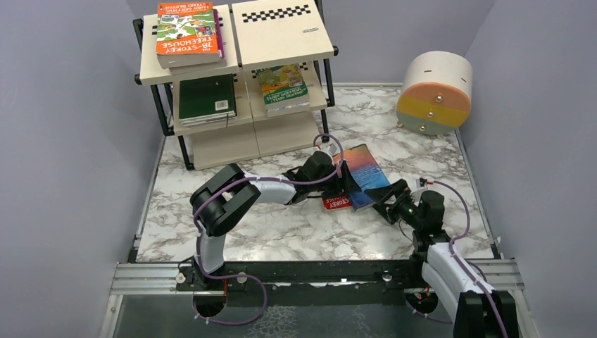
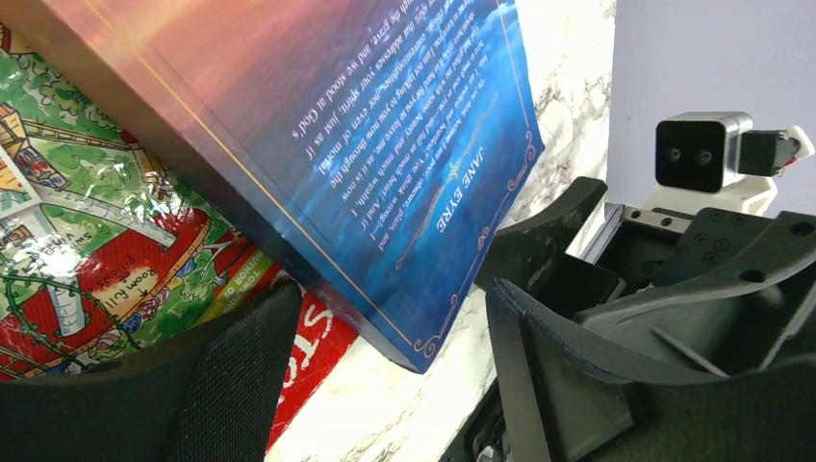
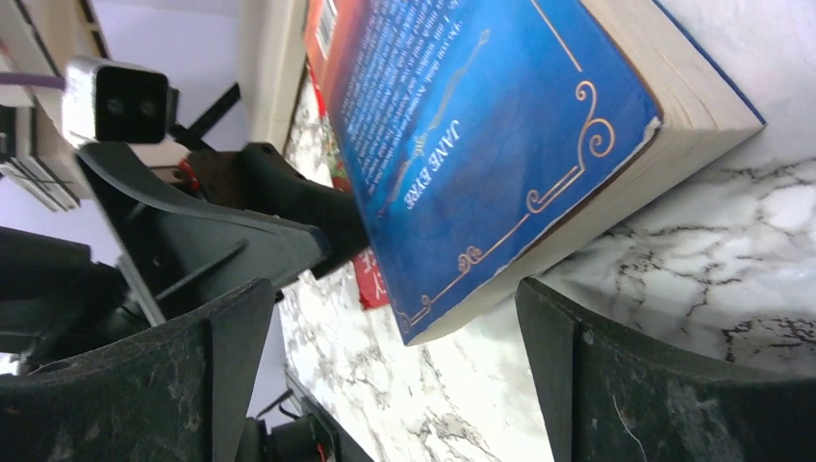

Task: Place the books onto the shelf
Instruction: Pick up the book from the center of the board.

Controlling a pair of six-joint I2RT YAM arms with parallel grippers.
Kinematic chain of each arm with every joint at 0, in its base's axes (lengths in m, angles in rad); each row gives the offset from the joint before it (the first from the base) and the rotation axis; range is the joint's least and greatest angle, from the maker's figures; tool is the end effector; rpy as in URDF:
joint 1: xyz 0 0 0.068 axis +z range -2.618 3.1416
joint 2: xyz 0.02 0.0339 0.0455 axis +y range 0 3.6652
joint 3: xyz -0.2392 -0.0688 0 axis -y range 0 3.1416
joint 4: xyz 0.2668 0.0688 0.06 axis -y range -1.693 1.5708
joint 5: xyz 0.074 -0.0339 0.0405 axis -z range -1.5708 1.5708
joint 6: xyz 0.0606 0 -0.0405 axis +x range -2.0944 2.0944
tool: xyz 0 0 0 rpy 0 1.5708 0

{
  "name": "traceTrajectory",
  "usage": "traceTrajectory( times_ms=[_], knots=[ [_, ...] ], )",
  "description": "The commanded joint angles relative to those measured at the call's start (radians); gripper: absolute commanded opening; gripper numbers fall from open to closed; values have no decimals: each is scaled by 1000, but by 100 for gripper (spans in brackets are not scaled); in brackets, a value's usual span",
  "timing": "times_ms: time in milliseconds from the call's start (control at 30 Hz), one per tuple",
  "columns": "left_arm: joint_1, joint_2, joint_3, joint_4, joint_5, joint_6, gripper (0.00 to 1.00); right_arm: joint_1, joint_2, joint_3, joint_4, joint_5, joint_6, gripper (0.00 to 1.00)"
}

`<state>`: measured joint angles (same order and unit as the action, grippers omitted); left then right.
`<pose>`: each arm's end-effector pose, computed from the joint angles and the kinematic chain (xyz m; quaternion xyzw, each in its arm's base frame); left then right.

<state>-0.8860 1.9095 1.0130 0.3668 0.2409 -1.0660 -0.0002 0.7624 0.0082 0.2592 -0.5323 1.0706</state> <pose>0.2592 -0.3403 0.1010 -0.0179 0.8631 -0.4674 0.1903 0.1936 0.0307 0.0798 0.3068 0.7814 0.4464 0.3100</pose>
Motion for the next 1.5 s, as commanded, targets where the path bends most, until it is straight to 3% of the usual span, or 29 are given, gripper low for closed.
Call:
traceTrajectory(
  times_ms=[0,500,667,1000,1467],
  knots=[
    [-11,-8,-31,16,28,-6,64,-1,-73,-134,43,85,81,94],
    [-12,14,-7,35,35,-6,64,-1,-118,-55,-250,123,22,93],
    [-13,34,23,37,40,-7,63,-2,-88,-76,-186,119,33,93],
    [-25,67,56,38,47,-16,63,-1,154,-73,31,123,39,93],
    [-25,54,37,40,47,-20,63,-2,319,-44,131,172,76,92]
  ],
)
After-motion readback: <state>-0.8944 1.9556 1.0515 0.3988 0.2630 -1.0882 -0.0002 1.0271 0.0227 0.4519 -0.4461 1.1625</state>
